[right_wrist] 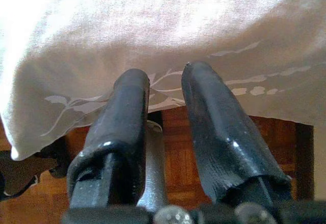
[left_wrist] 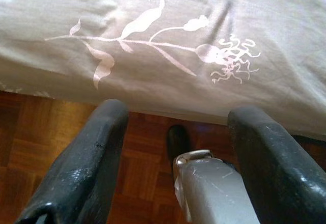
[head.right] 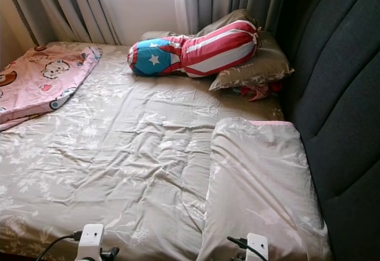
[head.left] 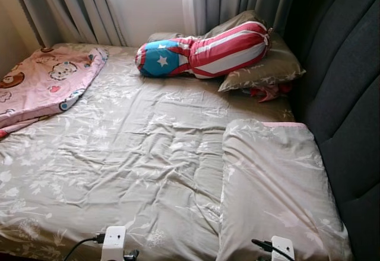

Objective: Clean up the room

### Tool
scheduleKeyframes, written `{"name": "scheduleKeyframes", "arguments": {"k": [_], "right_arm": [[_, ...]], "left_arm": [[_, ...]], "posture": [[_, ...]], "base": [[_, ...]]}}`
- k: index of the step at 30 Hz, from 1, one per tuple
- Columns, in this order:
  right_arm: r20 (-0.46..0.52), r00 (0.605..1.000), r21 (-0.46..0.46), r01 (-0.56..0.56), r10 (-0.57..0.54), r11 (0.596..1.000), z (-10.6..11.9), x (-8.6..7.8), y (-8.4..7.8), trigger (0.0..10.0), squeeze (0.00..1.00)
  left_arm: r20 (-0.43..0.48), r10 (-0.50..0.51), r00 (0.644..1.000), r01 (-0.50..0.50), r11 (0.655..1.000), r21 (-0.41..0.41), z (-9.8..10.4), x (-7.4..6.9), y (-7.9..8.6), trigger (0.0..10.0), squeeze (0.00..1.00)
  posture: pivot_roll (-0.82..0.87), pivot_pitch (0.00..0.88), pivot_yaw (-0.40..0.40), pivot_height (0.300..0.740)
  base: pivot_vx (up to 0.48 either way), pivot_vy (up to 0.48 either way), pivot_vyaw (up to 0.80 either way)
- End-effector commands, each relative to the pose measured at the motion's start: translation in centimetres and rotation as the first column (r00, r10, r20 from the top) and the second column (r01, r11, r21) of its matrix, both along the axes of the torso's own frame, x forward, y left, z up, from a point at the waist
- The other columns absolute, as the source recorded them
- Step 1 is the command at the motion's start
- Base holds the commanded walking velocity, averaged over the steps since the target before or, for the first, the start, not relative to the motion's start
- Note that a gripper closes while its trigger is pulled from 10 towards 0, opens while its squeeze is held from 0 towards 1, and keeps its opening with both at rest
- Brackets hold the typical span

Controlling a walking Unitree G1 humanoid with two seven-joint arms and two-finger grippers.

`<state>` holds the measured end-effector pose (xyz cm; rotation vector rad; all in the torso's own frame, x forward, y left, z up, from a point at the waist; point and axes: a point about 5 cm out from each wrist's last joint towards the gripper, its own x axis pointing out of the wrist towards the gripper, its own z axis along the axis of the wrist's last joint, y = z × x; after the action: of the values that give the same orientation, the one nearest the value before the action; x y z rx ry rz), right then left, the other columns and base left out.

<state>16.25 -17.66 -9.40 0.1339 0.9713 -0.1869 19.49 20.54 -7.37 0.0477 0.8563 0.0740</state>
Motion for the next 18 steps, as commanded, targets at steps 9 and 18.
{"name": "scheduleKeyframes", "arguments": {"k": [9,18], "right_arm": [[-0.011,1.000,-0.033,-0.019,0.019,0.999,0.04,0.17,0.04,10.0,1.00],[-0.012,0.999,-0.026,-0.050,0.050,0.998,0.06,0.27,0.26,10.0,1.00]], "left_arm": [[-0.012,-0.003,1.000,0.003,1.000,0.002,-0.10,-0.17,0.07,10.0,0.00],[-0.009,-0.008,1.000,0.008,1.000,0.003,-0.06,-0.12,0.08,10.0,0.00]], "posture": [[-0.01,0.000,-0.009,0.740],[-0.01,0.000,-0.009,0.740]], "base": [[0.000,0.000,0.00],[0.000,0.000,0.00]]}}
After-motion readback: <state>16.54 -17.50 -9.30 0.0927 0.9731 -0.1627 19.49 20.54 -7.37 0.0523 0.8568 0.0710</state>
